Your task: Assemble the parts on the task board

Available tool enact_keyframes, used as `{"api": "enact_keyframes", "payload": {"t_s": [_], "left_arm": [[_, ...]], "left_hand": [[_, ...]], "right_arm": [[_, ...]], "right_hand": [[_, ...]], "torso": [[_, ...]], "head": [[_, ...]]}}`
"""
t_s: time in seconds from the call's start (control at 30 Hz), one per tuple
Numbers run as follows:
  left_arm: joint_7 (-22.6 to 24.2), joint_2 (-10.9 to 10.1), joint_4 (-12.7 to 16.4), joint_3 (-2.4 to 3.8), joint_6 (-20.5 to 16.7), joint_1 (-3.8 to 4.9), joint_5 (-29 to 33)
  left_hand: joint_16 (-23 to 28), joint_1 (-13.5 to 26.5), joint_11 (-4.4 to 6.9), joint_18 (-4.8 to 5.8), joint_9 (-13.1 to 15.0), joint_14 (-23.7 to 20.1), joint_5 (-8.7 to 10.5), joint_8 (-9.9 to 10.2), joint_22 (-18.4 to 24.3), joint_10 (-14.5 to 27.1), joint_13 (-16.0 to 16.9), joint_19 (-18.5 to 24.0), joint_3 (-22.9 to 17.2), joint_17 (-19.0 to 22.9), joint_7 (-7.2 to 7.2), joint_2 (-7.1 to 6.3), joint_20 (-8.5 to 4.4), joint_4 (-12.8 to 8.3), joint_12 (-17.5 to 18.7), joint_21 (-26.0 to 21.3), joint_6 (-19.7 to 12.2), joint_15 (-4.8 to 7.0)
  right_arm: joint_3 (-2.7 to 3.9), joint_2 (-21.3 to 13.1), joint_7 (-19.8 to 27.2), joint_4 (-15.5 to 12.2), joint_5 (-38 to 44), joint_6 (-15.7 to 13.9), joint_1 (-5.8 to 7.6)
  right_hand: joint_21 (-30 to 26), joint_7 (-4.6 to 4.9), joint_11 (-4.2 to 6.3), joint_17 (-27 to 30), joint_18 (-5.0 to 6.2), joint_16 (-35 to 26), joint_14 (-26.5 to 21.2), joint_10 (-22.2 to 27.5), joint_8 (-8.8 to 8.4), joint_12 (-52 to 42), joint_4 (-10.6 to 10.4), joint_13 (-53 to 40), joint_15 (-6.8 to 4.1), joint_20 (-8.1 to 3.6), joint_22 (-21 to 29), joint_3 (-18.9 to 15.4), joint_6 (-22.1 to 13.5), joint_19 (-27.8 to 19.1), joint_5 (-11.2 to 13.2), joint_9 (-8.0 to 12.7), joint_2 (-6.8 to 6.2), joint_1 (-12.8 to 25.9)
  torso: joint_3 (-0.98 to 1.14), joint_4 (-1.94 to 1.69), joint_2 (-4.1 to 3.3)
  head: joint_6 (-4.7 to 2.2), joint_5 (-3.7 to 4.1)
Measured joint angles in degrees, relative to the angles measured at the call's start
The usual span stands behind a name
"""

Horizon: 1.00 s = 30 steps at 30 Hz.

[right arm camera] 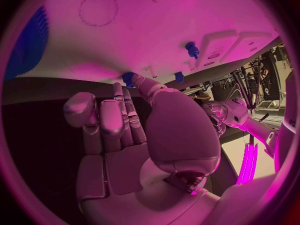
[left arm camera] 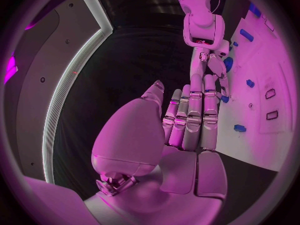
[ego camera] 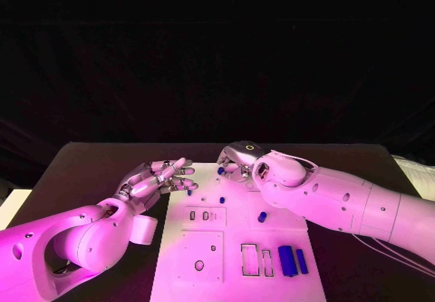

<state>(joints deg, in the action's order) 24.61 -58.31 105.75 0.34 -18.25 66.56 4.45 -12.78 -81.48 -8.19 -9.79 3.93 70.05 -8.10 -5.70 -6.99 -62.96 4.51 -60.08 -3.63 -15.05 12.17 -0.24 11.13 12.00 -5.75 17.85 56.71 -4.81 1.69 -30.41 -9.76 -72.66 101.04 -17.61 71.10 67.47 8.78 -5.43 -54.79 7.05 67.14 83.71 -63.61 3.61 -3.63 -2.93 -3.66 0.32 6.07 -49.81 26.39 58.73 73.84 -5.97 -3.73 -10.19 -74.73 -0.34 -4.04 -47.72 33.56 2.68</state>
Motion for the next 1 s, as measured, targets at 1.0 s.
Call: {"api": "enact_keyframes", "payload": {"t_s": [1.0], "left_arm": [[-0.2, -0.7, -0.5, -0.02, 0.0, 0.34, 0.0]], "left_hand": [[0.0, 0.0, 0.0, 0.0, 0.0, 0.0, 0.0, 0.0, 0.1, 0.0, 0.0, 0.0, 0.0, -0.1, 0.0, 0.0, 0.0, 0.0, 0.0, -0.2, 0.0, 0.0]], "right_arm": [[0.38, -19.2, -3.9, -12.2, -14.6, 2.2, 1.19]], "right_hand": [[12.9, -1.45, 3.66, -20.2, -2.25, 17.6, 0.3, -19.9, 1.2, -63.4, -7.3, -62.1, -2.76, -2.84, -20.6, -17.6, -2.2, 8.5, -4.8, -0.4, -0.56, -0.3]], "torso": [[0.03, 2.16, 0.77]], "head": [[-0.55, -0.07]]}}
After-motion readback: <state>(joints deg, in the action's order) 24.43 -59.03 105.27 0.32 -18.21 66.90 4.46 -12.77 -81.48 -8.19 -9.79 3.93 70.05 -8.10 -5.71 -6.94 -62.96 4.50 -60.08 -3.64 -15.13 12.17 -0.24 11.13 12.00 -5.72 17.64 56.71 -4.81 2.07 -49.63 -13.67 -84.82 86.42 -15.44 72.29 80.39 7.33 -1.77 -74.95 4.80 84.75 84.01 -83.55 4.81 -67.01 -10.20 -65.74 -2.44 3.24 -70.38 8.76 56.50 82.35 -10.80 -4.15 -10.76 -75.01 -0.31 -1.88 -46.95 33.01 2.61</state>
